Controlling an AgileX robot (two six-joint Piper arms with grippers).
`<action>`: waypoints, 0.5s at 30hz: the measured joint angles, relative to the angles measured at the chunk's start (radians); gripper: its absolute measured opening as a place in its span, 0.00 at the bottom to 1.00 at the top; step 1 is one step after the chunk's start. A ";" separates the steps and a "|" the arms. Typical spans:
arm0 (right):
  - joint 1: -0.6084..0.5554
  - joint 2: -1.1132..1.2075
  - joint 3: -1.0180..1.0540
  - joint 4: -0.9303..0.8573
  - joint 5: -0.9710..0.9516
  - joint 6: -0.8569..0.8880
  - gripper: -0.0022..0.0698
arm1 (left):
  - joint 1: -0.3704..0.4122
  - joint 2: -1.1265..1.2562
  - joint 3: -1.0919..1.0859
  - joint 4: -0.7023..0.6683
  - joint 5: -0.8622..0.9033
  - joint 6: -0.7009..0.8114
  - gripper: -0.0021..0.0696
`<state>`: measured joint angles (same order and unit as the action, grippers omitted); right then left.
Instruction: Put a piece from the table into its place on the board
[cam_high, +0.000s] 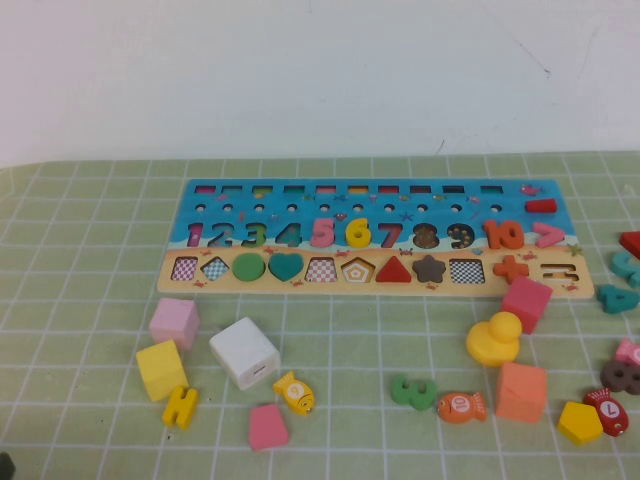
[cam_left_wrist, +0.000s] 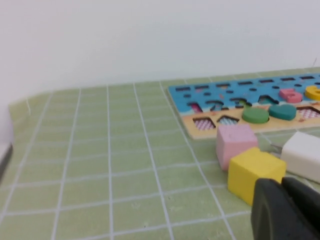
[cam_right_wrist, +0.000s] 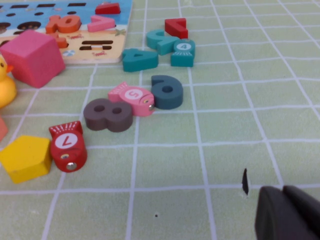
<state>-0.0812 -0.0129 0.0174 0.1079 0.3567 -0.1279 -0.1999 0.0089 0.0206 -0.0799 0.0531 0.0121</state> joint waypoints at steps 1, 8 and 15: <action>0.000 0.000 0.000 0.000 0.000 0.000 0.03 | 0.002 -0.012 0.000 0.000 0.006 0.015 0.03; 0.000 0.000 0.000 0.000 0.000 0.000 0.03 | 0.075 -0.022 0.000 0.003 0.164 -0.037 0.03; 0.000 0.000 0.000 0.000 0.000 0.000 0.03 | 0.092 -0.022 -0.002 0.004 0.258 -0.098 0.03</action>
<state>-0.0812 -0.0129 0.0174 0.1079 0.3567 -0.1279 -0.1082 -0.0134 0.0187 -0.0762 0.3109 -0.0862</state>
